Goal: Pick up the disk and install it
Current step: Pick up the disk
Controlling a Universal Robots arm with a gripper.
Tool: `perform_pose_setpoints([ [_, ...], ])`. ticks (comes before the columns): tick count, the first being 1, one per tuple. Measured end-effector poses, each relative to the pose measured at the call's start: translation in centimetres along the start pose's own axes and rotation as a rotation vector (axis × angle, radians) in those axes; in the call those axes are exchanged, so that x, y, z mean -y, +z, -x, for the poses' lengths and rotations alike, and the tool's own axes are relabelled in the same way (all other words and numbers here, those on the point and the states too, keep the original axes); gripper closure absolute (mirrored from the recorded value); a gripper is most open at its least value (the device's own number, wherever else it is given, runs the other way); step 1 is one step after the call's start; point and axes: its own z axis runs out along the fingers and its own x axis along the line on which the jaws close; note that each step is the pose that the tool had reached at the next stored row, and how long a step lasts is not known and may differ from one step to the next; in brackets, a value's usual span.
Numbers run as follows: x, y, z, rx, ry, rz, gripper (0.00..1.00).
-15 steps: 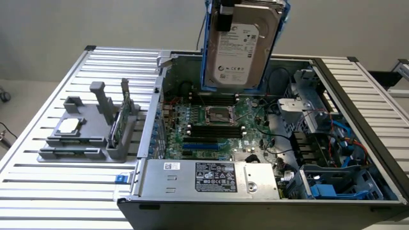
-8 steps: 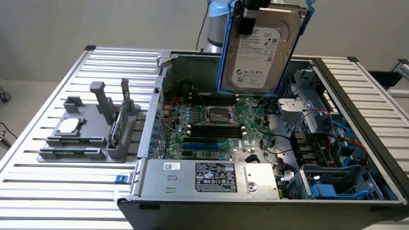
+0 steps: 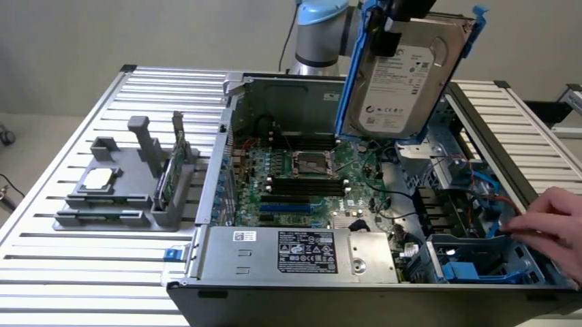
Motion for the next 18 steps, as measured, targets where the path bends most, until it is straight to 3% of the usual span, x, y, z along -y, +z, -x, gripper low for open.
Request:
perform_pose_setpoints([
  [5,1.84,-0.06,-0.7,0.0004,-0.001,0.0075,0.67],
  [9,2.39,-0.1,-0.8,0.0001,-0.001,0.0084,0.67],
  [13,3.28,-0.11,-1.5,0.0022,-0.001,0.0139,0.67],
  [18,3.36,-0.05,-2.4,0.0048,-0.002,0.0141,0.67],
])
